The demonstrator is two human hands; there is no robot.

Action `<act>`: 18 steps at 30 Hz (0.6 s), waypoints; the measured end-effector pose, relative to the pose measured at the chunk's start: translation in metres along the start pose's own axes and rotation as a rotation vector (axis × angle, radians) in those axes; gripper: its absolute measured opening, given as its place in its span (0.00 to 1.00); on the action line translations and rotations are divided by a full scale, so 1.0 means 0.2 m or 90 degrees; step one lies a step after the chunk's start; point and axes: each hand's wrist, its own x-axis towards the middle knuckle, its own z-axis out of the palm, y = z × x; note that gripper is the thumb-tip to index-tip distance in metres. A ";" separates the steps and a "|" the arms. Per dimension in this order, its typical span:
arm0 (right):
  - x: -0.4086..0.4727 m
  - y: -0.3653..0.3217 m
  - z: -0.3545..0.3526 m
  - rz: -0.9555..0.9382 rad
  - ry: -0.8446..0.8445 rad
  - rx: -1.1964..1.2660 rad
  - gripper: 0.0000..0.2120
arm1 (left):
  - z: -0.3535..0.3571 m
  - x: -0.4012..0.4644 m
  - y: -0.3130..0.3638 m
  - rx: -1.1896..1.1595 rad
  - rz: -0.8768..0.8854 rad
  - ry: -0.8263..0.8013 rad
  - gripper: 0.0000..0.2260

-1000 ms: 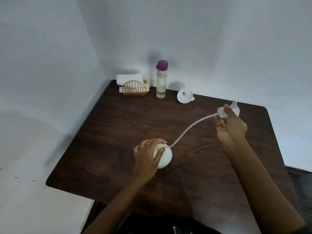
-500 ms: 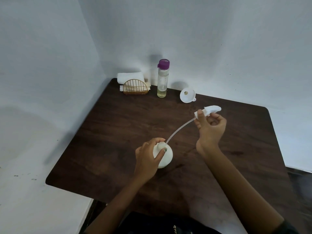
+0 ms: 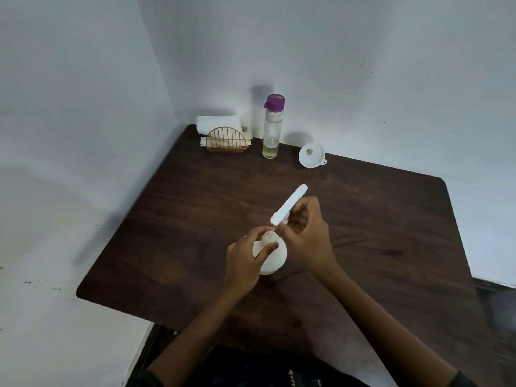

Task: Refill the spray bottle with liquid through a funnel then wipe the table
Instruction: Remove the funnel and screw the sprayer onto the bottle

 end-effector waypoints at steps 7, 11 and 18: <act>-0.05 0.08 0.05 -0.037 -0.084 -0.096 0.15 | -0.02 -0.02 0.02 -0.013 -0.007 0.001 0.25; -0.05 0.07 0.03 -0.034 -0.096 -0.086 0.15 | -0.02 -0.01 0.01 -0.005 -0.010 -0.001 0.27; -0.04 0.07 0.04 -0.075 -0.161 -0.137 0.13 | 0.01 -0.01 -0.02 0.011 -0.047 -0.002 0.25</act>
